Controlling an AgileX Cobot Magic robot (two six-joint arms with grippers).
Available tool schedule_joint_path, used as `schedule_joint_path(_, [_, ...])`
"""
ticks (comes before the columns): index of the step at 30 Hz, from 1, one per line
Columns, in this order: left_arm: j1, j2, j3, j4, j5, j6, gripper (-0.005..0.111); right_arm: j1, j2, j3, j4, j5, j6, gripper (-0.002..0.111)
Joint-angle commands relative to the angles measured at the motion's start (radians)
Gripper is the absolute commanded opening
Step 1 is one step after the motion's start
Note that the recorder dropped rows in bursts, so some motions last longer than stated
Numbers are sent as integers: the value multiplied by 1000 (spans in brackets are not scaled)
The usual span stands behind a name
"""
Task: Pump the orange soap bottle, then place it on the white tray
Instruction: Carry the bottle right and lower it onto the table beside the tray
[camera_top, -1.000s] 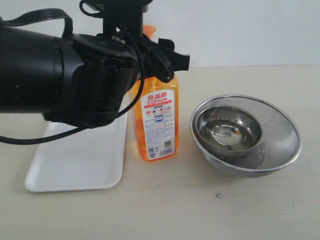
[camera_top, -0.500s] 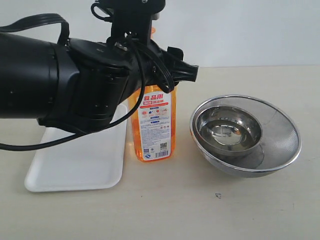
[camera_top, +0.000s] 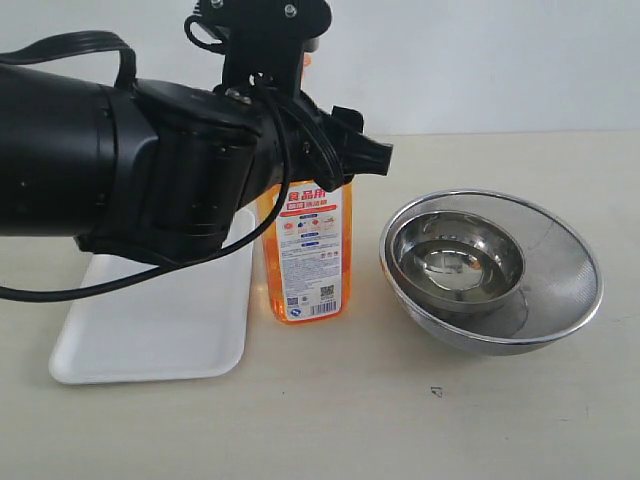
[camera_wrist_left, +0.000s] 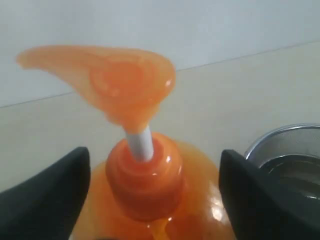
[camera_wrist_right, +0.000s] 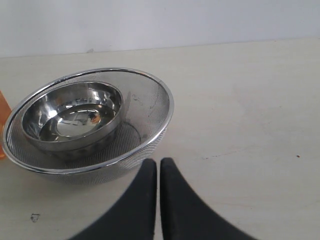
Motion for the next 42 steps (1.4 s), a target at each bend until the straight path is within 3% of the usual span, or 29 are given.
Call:
schedule_joint_path(1, [-13, -9, 4, -56, -7, 74, 68, -2, -4, 0, -3, -11, 0, 0])
schedule_joint_path(8, [-14, -9, 4, -66, 58, 111, 68, -2, -4, 0, -3, -11, 0, 0])
schedule_joint_path(10, [-14, -9, 4, -61, 48, 77, 60, -2, -4, 0, -3, -11, 0, 0])
schedule_joint_path(15, [-14, -9, 4, -65, 39, 77, 6, -2, -4, 0, -3, -11, 0, 0])
schedule_joint_path(25, [-14, -9, -9, -57, -25, -149, 5, -2, -4, 0, -3, -11, 0, 0])
schedule_joint_path(42, [-14, 3, -9, -65, -175, -357, 5, -2, -4, 0, -3, -11, 0, 0])
